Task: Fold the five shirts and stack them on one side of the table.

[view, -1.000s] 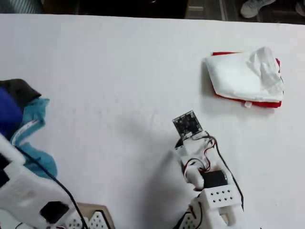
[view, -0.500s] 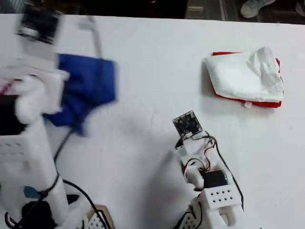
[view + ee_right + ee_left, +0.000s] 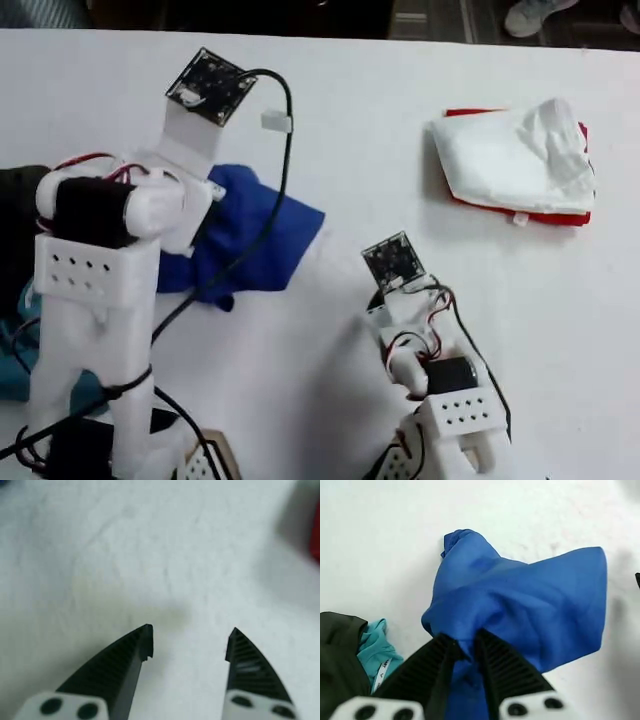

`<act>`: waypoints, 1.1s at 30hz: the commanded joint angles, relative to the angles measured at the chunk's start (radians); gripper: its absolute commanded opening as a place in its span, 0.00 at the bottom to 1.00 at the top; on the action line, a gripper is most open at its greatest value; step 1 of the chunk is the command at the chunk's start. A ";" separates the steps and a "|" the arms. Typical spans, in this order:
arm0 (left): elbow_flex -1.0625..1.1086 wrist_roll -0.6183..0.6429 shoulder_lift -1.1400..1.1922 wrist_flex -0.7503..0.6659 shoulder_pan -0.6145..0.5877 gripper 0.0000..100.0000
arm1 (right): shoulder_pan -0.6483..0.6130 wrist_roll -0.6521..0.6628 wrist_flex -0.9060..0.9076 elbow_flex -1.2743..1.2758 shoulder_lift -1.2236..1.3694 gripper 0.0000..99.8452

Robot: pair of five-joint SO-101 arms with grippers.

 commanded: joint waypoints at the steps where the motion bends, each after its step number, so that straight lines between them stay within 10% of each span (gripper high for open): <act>1: -0.012 0.006 -0.037 -0.012 0.006 0.13 | -0.007 -0.008 -0.022 -0.005 -0.018 0.24; 13: -0.113 0.000 -0.186 -0.012 -0.132 0.23 | -0.007 -0.008 -0.022 -0.005 -0.016 0.24; 20: 0.308 -0.003 -0.164 -0.098 -0.379 0.23 | -0.008 -0.008 -0.022 -0.005 -0.016 0.24; 33: 0.929 0.006 -0.140 -0.559 -0.170 0.23 | -0.008 -0.008 -0.022 -0.005 -0.016 0.24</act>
